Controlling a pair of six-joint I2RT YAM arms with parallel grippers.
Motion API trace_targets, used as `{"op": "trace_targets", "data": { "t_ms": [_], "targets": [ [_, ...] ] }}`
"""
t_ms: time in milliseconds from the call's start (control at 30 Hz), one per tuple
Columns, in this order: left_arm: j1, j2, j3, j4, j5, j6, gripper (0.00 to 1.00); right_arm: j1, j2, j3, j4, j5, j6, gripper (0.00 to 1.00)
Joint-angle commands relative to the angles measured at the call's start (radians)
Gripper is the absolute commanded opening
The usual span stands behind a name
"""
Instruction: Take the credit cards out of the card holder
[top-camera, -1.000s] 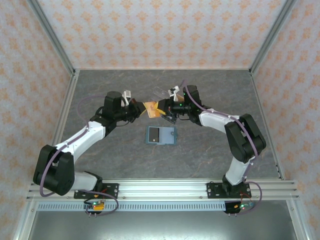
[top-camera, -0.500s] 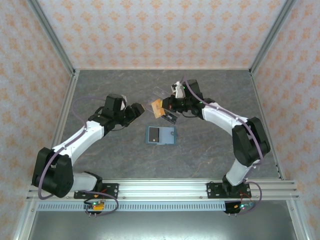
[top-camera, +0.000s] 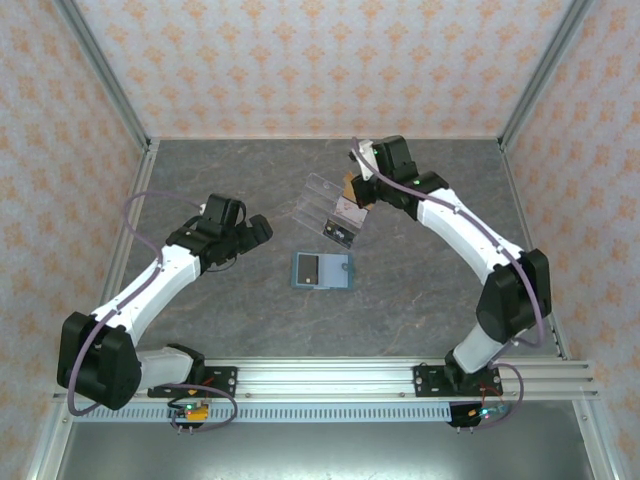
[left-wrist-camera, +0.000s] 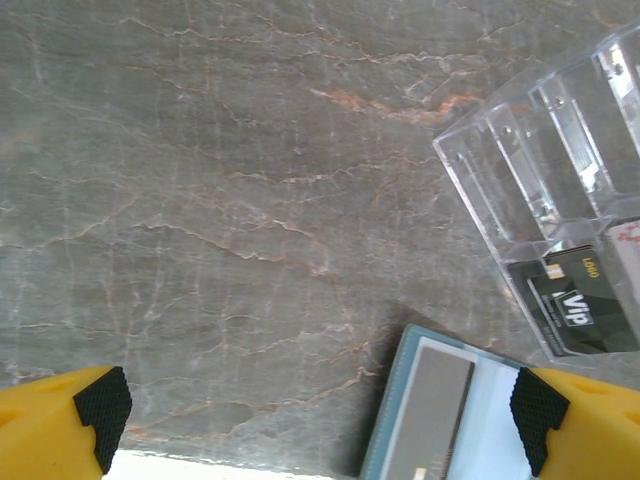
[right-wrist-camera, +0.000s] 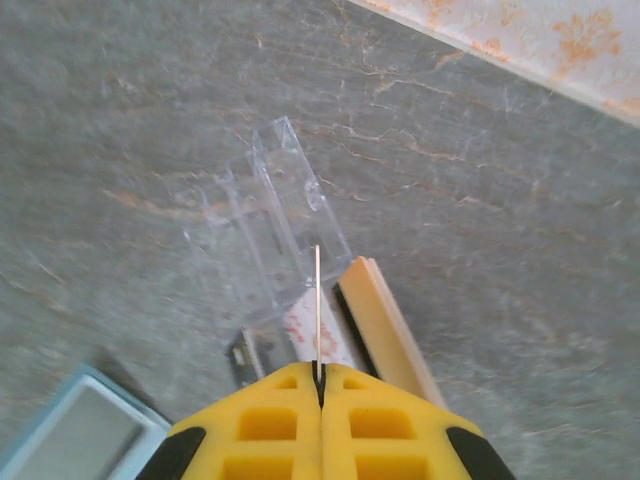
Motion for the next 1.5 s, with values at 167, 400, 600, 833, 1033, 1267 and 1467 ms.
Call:
{"op": "trace_targets", "data": {
  "t_ms": [167, 400, 600, 833, 1033, 1267, 1467],
  "targets": [
    [0.008, 0.023, 0.042, -0.062, -0.027, 0.020, 1.00, -0.002, 0.126, 0.160, -0.170, 0.052, -0.323, 0.00],
    [0.008, 0.065, 0.048, -0.055, 0.011, 0.016, 1.00, -0.002, 0.229, 0.280, -0.241, 0.055, -0.382, 0.00],
    [0.008, 0.068, 0.045, -0.057, 0.015, 0.021, 1.00, -0.004, 0.285, 0.333, -0.289, 0.049, -0.408, 0.00],
    [0.008, 0.080, 0.040, -0.047, 0.027, 0.022, 1.00, -0.014, 0.311, 0.352, -0.321, 0.071, -0.420, 0.00],
    [0.008, 0.091, 0.039, -0.033, 0.047, 0.027, 1.00, -0.016, 0.336, 0.366, -0.350, 0.073, -0.425, 0.00],
    [0.008, 0.093, 0.043, -0.037, 0.049, 0.029, 1.00, -0.015, 0.361, 0.403, -0.356, 0.120, -0.378, 0.17],
    [0.009, 0.093, 0.052, -0.040, 0.059, 0.028, 1.00, -0.015, 0.322, 0.434, -0.363, 0.140, -0.261, 0.37]
  ]
}}
